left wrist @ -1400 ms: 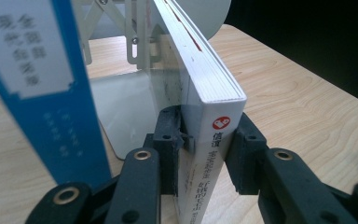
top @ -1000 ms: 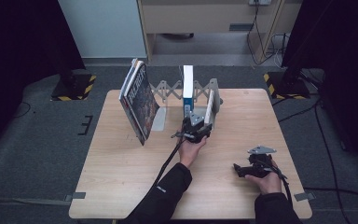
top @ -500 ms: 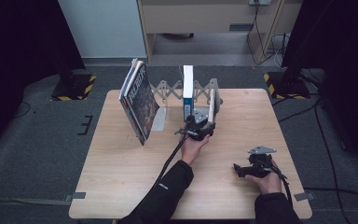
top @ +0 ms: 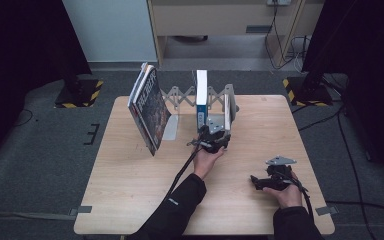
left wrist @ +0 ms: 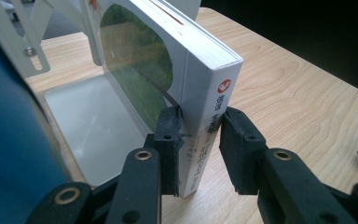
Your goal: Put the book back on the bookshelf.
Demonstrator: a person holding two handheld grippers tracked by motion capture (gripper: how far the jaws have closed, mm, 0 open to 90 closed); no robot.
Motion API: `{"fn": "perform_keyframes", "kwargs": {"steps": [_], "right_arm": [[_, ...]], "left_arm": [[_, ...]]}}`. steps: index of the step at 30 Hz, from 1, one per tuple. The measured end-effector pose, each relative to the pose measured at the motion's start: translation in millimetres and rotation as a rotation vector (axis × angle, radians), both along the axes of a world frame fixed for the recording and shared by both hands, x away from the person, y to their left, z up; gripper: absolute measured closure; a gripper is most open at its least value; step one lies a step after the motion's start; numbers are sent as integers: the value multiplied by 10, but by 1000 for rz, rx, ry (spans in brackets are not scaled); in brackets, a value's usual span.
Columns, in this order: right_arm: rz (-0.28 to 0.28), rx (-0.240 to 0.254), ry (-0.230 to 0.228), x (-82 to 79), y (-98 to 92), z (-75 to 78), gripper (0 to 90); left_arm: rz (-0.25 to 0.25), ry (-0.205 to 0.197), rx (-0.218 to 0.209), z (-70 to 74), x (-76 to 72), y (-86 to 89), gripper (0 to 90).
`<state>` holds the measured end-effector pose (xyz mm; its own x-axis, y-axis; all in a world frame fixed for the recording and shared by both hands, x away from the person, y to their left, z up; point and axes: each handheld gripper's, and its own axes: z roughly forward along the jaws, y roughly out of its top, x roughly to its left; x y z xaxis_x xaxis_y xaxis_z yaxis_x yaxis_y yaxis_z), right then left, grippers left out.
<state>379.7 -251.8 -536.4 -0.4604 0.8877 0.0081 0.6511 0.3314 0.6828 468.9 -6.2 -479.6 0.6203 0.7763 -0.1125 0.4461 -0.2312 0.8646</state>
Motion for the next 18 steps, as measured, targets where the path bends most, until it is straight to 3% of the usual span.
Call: {"fn": "perform_keyframes", "kwargs": {"steps": [7, 18], "right_arm": [[2, 0, 0, 0, -2, 1, 30], [1, -1, -5, 0, -2, -2, 30]], "left_arm": [[-7, -9, 7, -8, 10, -59, 670], [-70, -33, 53, 111, -143, 161, 581]]}}
